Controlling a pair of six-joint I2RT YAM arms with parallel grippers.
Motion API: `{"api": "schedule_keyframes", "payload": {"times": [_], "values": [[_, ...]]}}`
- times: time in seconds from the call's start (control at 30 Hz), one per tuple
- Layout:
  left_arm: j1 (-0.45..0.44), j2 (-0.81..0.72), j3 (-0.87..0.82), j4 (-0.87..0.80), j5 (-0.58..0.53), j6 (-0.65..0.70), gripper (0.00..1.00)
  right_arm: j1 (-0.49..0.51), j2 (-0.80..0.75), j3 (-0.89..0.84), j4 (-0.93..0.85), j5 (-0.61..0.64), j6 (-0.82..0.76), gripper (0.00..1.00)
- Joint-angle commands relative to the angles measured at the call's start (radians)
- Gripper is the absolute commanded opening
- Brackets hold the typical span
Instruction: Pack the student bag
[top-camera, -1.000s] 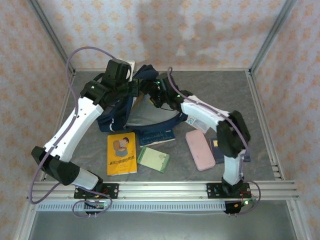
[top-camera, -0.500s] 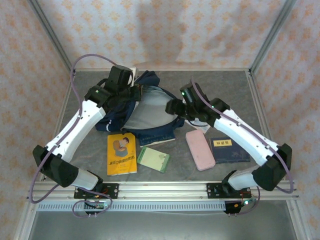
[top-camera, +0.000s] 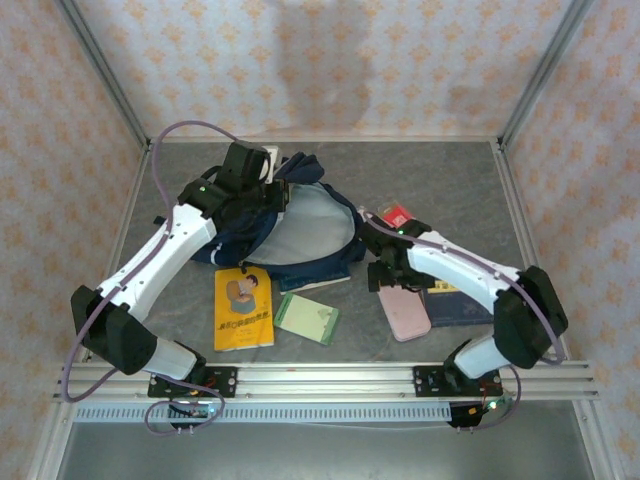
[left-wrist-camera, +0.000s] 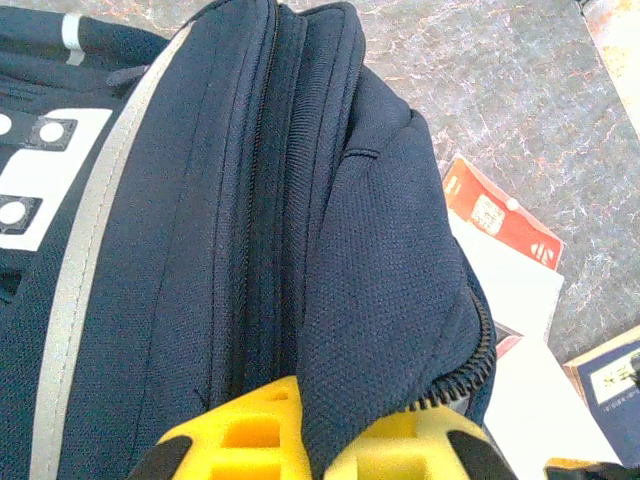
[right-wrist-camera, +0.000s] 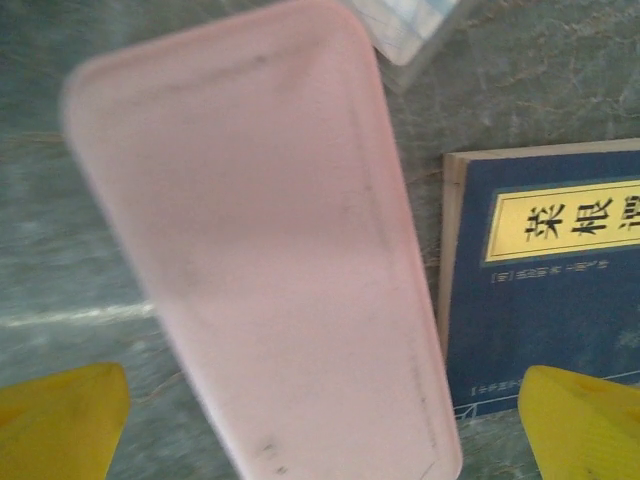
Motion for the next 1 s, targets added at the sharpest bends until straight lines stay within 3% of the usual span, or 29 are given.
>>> {"api": "schedule_keyframes", "payload": {"times": [0.0,0.4,0.6,0.83,0.97], "values": [[0.002,-0.022,-0.011,0.049,-0.003,-0.017,0.00,-0.037,-0.037,-0.052,0.050,0.035,0.012,1.00],[-0.001,-0.019,-0.009,0.047,0.010,-0.005,0.00,-0.333,-0.271,-0.386,0.353,-0.392,0.164,0.99],[-0.001,-0.003,0.008,0.047,0.021,-0.001,0.00,-0.340,-0.328,-0.427,0.388,-0.506,0.173,0.98],[-0.001,0.015,0.033,0.044,0.022,0.006,0.00,-0.328,-0.376,-0.436,0.344,-0.525,0.166,0.98],[0.000,0.022,0.039,0.042,0.019,0.013,0.00,-0.266,-0.354,-0.405,0.316,-0.504,0.154,0.97]]}}
